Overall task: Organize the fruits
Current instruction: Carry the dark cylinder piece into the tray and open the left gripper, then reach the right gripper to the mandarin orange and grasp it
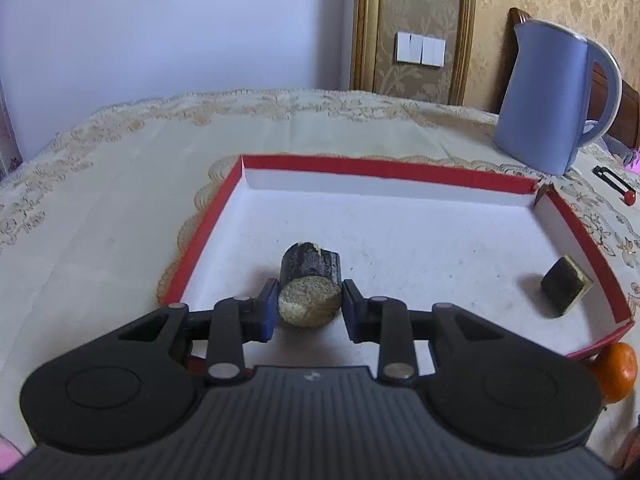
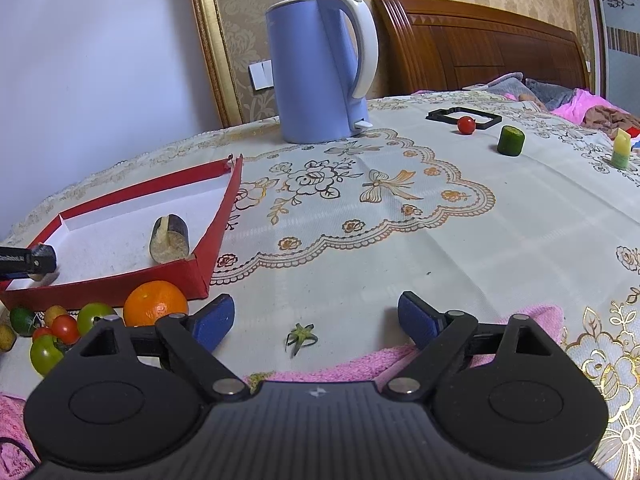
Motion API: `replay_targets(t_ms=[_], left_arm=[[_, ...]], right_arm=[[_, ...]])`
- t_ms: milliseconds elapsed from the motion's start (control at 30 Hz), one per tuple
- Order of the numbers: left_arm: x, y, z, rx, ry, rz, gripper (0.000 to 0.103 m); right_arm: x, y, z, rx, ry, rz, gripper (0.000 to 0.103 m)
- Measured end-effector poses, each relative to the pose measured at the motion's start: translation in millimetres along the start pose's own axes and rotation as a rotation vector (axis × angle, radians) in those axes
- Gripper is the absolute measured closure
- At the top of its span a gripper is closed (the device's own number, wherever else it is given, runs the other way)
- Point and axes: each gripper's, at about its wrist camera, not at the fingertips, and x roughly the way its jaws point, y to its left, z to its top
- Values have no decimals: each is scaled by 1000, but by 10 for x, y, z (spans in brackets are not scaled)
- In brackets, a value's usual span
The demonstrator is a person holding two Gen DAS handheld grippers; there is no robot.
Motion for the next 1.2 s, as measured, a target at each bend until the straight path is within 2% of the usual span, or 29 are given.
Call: replay_targets(t_ms=[200,267,300,333,433,533,600,733,833,1000,1200], left_arm=[[45,-24,-17,18,1,11,73],[27,-10,-29,12,6,15,65],[12,-12,-33,15,10,19,50],[-18,0,-41,12,7,25,41],[-185,53,-78,9,-23,38,33],[-395,122,-120,-18,-48,15,32],[-560,127,-173,-2,-67,1,33],[-858,150,-393,-1,-51,-87,33],[-1014,132,-595,14,-43,-112,32],[-972,103,-838,29,16,-107,31],[-938,95,-865,47,17,-106,26]], right_arm=[[5,8,3,-7,3,-6,13],[5,8,3,-6,3,-5,13],[5,9,3,-7,3,-6,13],[5,9,3,-7,3,-6,13],[4,7,3,-6,3,-6,13],[8,14,4,-5,3,-5,13],[7,9,5,-4,2,-4,13],[8,1,6,0,1,-1,13],[7,-1,7,0,1,-1,13],[12,4,7,-3,2,-3,13],[10,8,5,-4,2,-4,13]])
